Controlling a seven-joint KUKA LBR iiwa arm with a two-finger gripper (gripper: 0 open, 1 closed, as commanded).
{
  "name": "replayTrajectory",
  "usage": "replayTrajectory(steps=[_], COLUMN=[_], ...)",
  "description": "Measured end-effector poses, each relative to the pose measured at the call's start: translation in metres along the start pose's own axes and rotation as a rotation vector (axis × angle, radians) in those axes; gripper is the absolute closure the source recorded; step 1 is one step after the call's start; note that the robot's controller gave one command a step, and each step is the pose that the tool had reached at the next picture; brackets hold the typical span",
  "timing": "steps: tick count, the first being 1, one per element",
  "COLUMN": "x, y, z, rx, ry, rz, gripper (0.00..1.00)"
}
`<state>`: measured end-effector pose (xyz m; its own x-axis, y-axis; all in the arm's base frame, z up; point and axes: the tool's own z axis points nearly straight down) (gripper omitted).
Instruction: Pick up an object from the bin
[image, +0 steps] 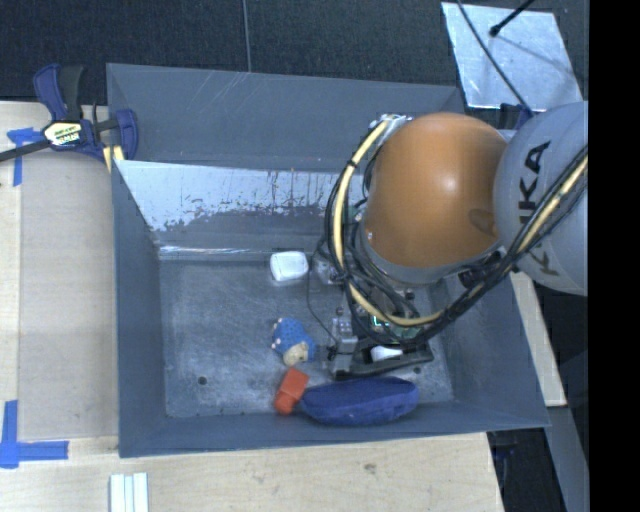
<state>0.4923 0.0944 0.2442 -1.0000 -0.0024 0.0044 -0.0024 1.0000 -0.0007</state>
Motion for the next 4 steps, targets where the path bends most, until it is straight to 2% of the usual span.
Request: replayTrajectory(steps=[1, 2, 3, 4], x=[-0.018, -0.044, -0.044, -0.077], y=[-0.017, -0.019, -0.021, -0.032], z=[0.122, 0.171, 0.17, 0.059], rx=[0.001, -0.004, -0.001, 0.003], ry=[0.0, -0.017, -0.017, -0.018], rz=[-0.145, -0.584, -0.58, -0.607], gripper=[0.0, 0.0, 1.0, 1.0])
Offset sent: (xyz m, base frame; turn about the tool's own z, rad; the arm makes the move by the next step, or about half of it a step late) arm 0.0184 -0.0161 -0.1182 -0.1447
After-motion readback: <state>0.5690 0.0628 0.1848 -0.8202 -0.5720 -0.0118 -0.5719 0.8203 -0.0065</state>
